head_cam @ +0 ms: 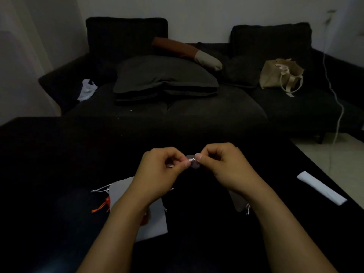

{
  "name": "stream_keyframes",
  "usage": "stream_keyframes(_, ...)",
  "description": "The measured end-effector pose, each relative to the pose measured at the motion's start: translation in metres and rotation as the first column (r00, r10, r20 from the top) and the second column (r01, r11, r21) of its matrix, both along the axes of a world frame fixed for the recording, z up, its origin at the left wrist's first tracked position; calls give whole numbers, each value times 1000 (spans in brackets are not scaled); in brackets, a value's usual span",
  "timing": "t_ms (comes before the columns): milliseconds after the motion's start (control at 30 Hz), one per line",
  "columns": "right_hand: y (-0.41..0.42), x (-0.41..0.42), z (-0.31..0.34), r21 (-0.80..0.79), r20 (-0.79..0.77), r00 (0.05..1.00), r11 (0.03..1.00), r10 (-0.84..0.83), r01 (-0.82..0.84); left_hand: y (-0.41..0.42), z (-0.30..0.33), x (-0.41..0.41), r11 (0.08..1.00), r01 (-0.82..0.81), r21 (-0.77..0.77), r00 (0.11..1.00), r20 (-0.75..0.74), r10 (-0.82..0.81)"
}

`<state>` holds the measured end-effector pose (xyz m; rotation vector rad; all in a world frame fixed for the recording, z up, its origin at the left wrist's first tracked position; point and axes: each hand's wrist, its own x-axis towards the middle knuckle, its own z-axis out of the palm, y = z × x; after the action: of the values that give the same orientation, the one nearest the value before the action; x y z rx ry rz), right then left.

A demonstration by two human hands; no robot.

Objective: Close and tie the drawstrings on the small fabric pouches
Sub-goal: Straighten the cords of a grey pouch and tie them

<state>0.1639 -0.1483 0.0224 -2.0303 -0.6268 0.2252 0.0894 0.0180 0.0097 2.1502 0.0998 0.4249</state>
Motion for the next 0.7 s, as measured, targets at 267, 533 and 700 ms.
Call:
stream_keyframes(267,5,-8,6,-97,194,978,991,-75,95,-9,-4,6,930,151,-334,988,73,-134)
stream_keyframes(533,4,-6,3,84,135,991,996,-24,13,-7,-1,4,834,70,-548,998,34,-62)
stream_keyframes(700,-1,-5,5,133,105,994,991,11,-25,-9,3,2,873,94,-480,995,80,-63)
